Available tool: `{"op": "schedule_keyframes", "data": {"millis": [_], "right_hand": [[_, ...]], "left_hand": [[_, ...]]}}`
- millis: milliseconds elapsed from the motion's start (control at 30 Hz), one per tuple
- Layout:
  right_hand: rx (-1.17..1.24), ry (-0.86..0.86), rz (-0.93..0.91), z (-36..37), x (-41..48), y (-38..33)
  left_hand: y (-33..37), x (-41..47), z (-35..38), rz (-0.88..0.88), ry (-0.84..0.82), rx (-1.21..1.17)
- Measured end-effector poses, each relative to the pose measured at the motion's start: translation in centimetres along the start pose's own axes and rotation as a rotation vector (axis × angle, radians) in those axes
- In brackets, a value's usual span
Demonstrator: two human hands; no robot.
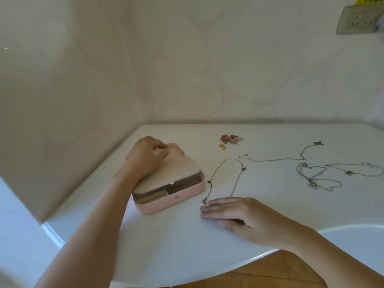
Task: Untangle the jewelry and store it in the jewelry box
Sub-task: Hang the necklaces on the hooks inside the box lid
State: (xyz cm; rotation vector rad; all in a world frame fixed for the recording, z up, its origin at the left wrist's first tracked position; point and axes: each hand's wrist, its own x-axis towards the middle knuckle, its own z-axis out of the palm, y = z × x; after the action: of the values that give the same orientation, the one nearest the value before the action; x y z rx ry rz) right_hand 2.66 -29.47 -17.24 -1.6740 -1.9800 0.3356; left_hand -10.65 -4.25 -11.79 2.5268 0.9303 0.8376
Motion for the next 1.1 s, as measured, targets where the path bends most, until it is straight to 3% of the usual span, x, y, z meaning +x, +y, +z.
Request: {"op": "schedule_keyframes", "data": {"millis": [100,167,400,667,1000,1100], "right_hand": [[0.292,0.094,0.089,-0.5,-0.3,-0.4],[0.445,0.149,0.185,-1.3,-0.5,-0.7],[0.283,0.281,0.346,-5.1,3.2,2.2],[-0.097,0.068,0.661,-8.3,8.7,8.2],[-0.085,0.284,0.637,-8.9,10.3,10.7],[-0.016,0.204,0.696,-10.1,8.9,10.0]], "left_hand": [[1.6,-0.6,0.9,0.126,-0.131,-0.012],[1.5,-0.6,1.3,0.116,-0.199,0.009],[0.2,-0.5,1.2,-0.004,-0.248,0.038],[0.5,-0.7,1.4,-0.028,-0.214,0.065],[0.2,-0.2,1.8,-0.002,-0.202,0.063],[0.4,-0.2,1.8,-0.004,-0.191,0.095]]}}
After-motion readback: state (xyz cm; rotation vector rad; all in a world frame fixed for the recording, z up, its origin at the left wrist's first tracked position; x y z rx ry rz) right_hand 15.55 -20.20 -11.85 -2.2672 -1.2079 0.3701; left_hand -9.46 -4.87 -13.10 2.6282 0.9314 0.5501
